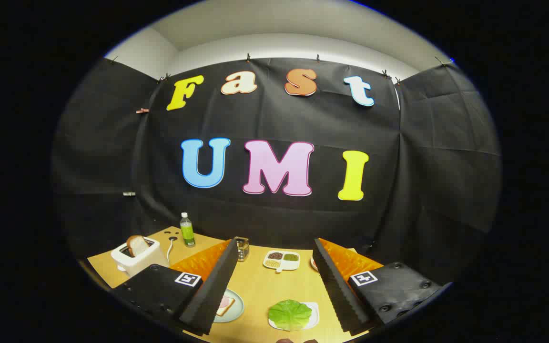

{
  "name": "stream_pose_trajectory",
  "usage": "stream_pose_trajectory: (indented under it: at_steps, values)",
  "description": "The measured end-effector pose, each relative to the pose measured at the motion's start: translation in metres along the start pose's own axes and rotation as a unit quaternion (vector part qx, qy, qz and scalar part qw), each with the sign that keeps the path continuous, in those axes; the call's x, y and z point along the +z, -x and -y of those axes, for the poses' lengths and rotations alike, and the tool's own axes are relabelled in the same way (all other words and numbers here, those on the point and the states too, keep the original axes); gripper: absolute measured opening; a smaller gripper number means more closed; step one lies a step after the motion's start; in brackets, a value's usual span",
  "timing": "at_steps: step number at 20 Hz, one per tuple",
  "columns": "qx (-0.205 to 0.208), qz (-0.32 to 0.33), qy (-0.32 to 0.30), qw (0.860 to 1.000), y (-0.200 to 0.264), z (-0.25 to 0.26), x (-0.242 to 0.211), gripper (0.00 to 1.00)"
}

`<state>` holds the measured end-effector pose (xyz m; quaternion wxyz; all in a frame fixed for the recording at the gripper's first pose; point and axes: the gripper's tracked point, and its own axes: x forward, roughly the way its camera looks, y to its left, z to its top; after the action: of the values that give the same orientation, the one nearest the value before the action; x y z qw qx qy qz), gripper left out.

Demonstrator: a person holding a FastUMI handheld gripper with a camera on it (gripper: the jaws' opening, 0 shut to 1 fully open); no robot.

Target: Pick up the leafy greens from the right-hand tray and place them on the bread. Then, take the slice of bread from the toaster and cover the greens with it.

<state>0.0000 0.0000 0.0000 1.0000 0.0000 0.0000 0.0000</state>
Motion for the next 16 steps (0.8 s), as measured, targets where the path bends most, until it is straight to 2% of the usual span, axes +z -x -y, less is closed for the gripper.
stream_pose_trajectory:
  at_steps: [7,16]
  values:
    - [-0.043,-0.014,-0.019,0.999,-0.013,0.015,-0.011,0.97]
    - [-0.063,-0.034,-0.023,0.997,-0.016,0.015,-0.025,0.97]
